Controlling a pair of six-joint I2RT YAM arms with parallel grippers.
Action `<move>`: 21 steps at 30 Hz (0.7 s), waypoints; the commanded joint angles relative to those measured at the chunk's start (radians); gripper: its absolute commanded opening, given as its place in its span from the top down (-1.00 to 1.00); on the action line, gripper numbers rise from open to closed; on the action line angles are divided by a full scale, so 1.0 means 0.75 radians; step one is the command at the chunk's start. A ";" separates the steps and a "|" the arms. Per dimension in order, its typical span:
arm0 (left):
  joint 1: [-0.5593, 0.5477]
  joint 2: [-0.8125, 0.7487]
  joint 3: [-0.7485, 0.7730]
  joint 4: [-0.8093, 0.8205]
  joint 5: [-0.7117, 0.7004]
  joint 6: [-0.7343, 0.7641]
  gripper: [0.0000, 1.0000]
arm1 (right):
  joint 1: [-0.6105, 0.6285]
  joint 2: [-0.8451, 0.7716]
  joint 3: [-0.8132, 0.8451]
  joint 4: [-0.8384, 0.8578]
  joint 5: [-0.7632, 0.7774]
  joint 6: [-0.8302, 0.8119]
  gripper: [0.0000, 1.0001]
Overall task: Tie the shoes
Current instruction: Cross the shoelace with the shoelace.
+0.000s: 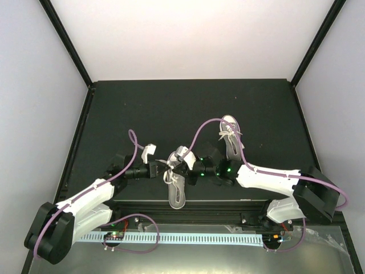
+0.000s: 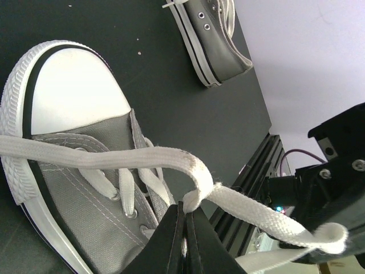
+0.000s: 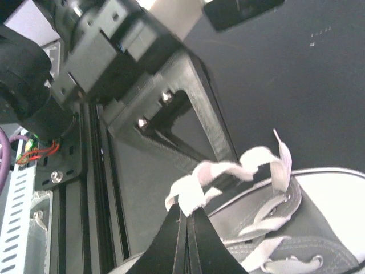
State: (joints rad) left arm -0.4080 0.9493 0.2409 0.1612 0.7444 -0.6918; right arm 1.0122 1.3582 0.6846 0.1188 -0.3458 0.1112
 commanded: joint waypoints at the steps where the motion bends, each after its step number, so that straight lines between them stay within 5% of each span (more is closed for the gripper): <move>1: 0.004 0.009 0.053 -0.012 -0.015 -0.016 0.97 | 0.021 -0.047 0.015 0.154 0.071 0.003 0.97; 21: 0.004 0.035 0.087 -0.012 -0.016 -0.125 0.97 | 0.155 0.213 -0.015 0.211 0.316 -0.060 0.97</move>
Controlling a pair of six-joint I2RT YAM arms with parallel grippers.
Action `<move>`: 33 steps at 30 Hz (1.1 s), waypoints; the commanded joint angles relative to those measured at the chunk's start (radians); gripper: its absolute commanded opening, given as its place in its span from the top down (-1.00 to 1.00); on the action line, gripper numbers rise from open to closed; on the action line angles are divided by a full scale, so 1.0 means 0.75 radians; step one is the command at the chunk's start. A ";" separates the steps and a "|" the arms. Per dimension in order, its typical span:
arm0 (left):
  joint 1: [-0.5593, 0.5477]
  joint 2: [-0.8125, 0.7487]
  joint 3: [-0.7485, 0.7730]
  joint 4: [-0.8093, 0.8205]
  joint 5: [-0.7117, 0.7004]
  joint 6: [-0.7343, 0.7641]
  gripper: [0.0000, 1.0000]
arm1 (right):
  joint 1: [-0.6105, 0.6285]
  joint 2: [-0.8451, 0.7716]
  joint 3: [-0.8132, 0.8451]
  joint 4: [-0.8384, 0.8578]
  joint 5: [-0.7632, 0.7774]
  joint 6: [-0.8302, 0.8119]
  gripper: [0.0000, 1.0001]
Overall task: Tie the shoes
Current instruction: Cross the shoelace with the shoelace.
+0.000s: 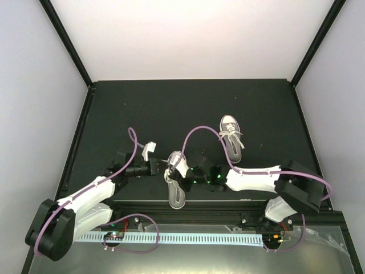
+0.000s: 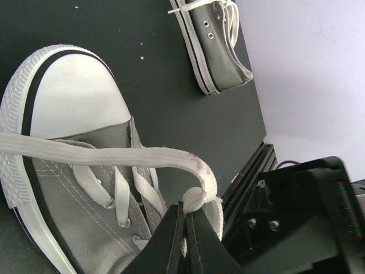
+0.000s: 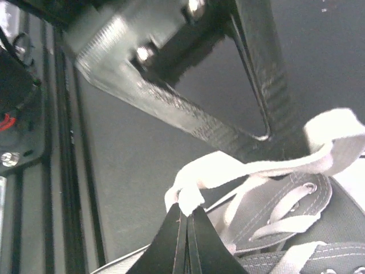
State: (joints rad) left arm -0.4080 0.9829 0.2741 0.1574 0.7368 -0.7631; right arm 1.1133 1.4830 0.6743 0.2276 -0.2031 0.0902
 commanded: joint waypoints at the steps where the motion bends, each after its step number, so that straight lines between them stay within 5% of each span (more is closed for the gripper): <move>1: 0.006 -0.012 0.042 -0.009 -0.006 -0.032 0.97 | 0.026 0.063 0.007 0.061 0.137 -0.036 0.97; 12: 0.004 -0.018 0.037 -0.030 0.004 -0.027 0.97 | 0.049 0.262 0.185 -0.046 0.376 0.043 0.97; 18: 0.004 0.034 0.016 0.009 0.050 -0.023 0.95 | 0.048 0.314 0.257 -0.046 0.287 0.015 0.97; 33: 0.006 -0.205 0.037 -0.364 -0.165 0.193 -0.48 | -0.022 0.286 0.227 -0.019 0.215 0.072 0.97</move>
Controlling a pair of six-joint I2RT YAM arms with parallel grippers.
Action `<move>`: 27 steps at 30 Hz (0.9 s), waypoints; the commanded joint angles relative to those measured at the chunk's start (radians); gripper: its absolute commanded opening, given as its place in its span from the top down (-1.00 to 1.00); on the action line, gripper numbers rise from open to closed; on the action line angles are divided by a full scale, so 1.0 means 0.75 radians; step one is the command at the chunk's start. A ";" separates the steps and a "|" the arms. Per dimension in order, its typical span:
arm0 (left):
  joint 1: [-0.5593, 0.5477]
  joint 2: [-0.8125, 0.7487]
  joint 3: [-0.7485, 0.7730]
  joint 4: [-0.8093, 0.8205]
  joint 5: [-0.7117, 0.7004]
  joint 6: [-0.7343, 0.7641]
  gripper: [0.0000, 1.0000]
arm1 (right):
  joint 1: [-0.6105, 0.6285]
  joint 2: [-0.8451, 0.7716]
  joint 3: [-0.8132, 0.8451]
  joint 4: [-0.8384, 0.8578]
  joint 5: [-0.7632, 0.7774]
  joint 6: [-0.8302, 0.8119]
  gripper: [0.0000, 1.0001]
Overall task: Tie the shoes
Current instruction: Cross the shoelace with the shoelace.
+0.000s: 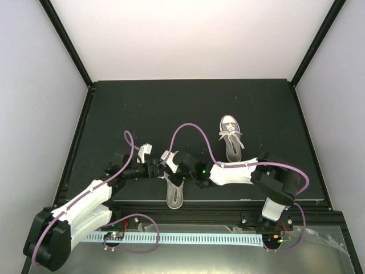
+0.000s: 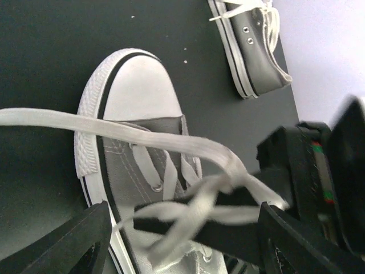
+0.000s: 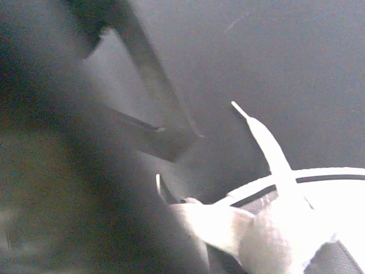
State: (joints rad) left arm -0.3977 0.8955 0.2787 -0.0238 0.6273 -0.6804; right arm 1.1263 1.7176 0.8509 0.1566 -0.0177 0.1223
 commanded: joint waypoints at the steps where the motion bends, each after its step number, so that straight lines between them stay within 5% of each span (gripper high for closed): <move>1: -0.008 -0.108 0.023 -0.128 -0.025 0.088 -0.55 | -0.049 -0.030 -0.014 0.080 -0.053 0.031 0.97; 7: -0.008 -0.207 -0.045 -0.124 -0.073 0.100 -0.63 | -0.097 -0.026 -0.013 0.092 -0.154 0.064 0.97; 14: -0.008 -0.246 -0.127 -0.207 -0.355 0.058 0.09 | -0.130 -0.015 -0.012 0.106 -0.212 0.088 0.97; 27: -0.015 0.061 -0.132 0.055 -0.223 0.175 0.11 | -0.140 0.008 0.008 0.095 -0.244 0.087 0.97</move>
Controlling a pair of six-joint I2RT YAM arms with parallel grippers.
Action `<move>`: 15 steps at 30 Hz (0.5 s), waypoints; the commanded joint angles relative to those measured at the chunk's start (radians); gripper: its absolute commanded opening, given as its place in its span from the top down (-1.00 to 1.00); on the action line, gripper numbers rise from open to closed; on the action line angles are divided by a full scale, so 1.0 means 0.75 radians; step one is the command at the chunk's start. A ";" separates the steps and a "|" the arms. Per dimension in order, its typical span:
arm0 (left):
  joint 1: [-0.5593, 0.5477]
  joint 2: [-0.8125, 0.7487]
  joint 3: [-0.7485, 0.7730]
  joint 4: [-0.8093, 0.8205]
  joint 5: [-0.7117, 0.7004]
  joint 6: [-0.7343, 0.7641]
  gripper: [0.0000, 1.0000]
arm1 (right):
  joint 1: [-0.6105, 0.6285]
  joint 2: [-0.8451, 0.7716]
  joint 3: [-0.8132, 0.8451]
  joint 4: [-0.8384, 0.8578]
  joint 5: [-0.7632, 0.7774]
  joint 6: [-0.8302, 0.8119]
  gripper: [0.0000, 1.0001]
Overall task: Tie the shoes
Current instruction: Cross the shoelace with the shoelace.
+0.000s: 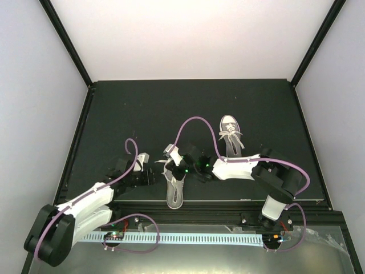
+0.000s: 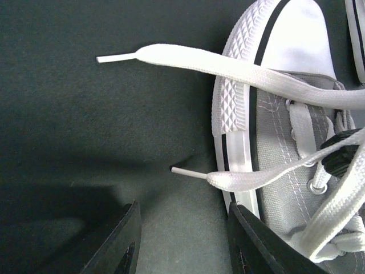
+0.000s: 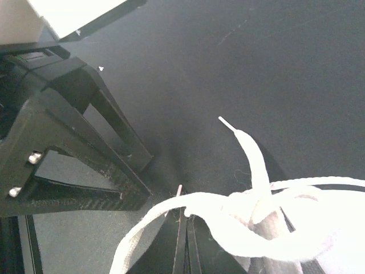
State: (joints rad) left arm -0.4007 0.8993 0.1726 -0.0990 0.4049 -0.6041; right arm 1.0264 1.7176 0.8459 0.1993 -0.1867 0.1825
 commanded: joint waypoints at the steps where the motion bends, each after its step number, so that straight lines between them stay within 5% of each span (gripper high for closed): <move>1: -0.013 0.071 0.009 0.181 0.088 0.084 0.11 | -0.008 0.012 0.018 0.035 -0.019 0.006 0.97; 15: -0.033 0.210 0.034 0.326 0.235 0.190 0.11 | -0.011 0.027 0.032 0.025 -0.023 0.008 0.97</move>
State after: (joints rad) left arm -0.4160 1.0241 0.1726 0.0834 0.5289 -0.5034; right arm 1.0252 1.7206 0.8467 0.1978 -0.1951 0.1829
